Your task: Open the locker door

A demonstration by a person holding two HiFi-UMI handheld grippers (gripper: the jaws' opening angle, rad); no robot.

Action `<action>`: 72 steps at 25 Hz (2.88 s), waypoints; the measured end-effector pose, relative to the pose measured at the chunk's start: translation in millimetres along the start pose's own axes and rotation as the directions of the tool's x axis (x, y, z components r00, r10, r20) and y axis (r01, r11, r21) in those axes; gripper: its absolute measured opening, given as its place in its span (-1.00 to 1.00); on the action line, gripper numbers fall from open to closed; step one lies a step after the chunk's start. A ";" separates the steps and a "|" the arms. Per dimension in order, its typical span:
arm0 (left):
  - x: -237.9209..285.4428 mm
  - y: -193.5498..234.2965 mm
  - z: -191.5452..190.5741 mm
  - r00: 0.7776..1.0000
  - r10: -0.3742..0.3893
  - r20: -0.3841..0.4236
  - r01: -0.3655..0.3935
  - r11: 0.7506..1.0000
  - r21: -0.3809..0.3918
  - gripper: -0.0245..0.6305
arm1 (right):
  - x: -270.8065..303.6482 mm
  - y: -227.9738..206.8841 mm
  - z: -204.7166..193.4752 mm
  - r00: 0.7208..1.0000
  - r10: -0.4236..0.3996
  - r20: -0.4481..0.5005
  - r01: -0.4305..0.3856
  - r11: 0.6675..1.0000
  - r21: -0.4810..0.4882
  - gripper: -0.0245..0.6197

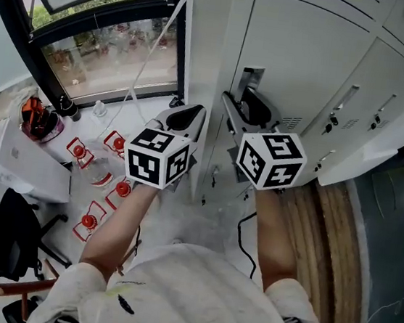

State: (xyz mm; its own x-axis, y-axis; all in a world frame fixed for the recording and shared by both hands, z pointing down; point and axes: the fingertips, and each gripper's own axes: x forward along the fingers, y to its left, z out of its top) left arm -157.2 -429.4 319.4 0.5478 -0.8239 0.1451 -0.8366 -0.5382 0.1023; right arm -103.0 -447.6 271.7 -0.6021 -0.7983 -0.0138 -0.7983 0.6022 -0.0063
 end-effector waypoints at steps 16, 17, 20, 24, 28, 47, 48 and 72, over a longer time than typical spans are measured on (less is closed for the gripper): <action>8.1 -6.8 -3.9 0.993 -0.117 -0.008 0.116 0.993 -0.018 -0.91 | -7.9 4.9 2.0 0.999 -0.030 0.025 0.030 1.000 0.004 -0.44; 8.2 -7.3 -5.1 0.992 -0.123 -0.010 0.123 0.992 -0.020 -0.91 | -9.0 5.8 1.8 0.999 -0.036 0.022 0.036 0.999 0.001 -0.44; 8.5 -7.6 -7.9 0.990 -0.139 -0.015 0.139 0.990 -0.028 -0.91 | -13.8 8.1 1.4 0.999 -0.050 0.015 0.050 0.999 -0.004 -0.44; 10.3 -10.0 -8.1 0.986 -0.165 -0.011 0.164 0.986 -0.041 -0.91 | -20.1 9.4 2.0 0.997 -0.070 0.010 0.070 0.997 -0.009 -0.44; 12.7 -15.1 -10.8 0.980 -0.200 -0.010 0.199 0.978 -0.058 -0.91 | -27.9 8.2 0.9 0.994 -0.106 0.010 0.106 0.994 -0.014 -0.48; 23.6 -44.0 -19.2 0.961 -0.276 -0.010 0.274 0.957 -0.089 -0.91 | -61.9 5.7 -0.6 0.992 -0.127 0.023 0.127 0.992 0.004 -0.56; 23.5 -46.8 -18.0 0.962 -0.274 -0.010 0.273 0.959 -0.083 -0.91 | -64.4 5.5 -0.6 0.992 -0.120 0.024 0.120 0.993 0.005 -0.56; 12.1 -150.0 -14.9 0.957 -0.289 -0.015 0.289 0.957 -0.031 -0.91 | -164.0 -4.4 3.0 0.997 -0.078 0.016 0.077 0.997 0.005 -0.42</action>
State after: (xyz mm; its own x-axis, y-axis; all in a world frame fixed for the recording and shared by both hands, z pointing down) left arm -24.9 -355.9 320.4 0.7664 -0.6303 0.1244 -0.6423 -0.7473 0.1703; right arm -0.7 -319.3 271.0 -0.5380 -0.8424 -0.0293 -0.8425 0.5385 -0.0119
